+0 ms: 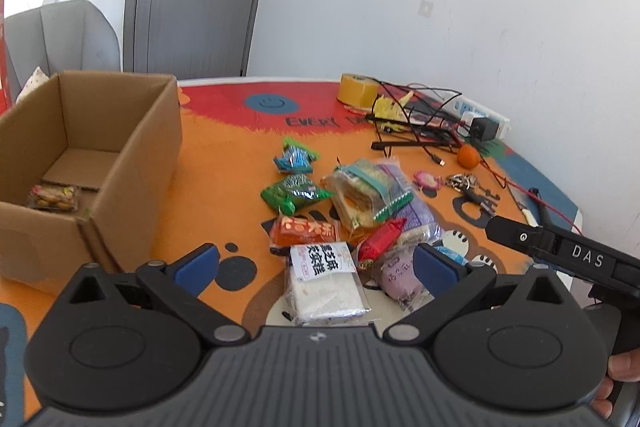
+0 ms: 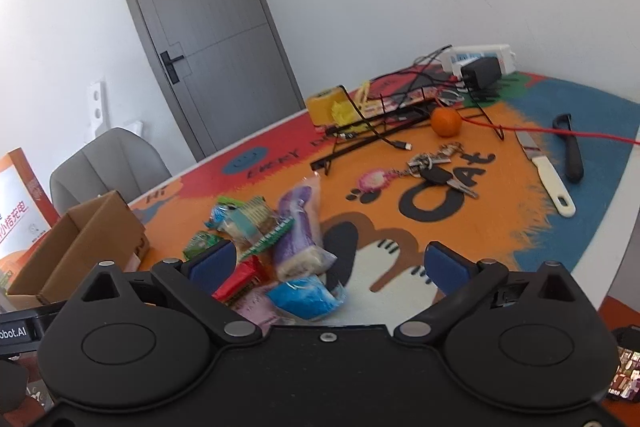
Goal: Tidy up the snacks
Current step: 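Grasp the white square cake pack with left while right grasps blue candy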
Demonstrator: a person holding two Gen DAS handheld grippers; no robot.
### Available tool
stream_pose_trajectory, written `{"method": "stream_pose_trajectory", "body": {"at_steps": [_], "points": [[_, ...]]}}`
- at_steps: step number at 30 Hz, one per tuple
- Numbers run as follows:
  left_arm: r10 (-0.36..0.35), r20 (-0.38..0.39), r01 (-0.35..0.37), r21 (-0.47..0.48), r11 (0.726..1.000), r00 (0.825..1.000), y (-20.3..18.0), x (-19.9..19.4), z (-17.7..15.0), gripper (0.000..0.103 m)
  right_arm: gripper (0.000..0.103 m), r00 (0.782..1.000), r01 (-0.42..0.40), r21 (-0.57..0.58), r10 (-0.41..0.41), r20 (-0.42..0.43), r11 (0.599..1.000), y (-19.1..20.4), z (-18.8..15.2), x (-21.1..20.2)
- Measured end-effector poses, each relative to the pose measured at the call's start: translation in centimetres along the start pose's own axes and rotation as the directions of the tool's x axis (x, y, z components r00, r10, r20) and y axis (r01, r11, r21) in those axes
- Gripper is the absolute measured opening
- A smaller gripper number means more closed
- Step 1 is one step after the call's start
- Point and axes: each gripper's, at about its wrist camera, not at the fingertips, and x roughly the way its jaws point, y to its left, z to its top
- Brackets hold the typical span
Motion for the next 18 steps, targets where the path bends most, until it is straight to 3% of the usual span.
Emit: {"method": "stream_pose_trajectory", "body": {"at_steps": [18], "points": [[0.026,-0.062,-0.024,0.019,1.0,0.998,-0.5,4.2,-1.4,0.096,0.093,0.995,-0.042,-0.018,0.04,-0.093,0.999,0.3,-2.2,4.1]]}}
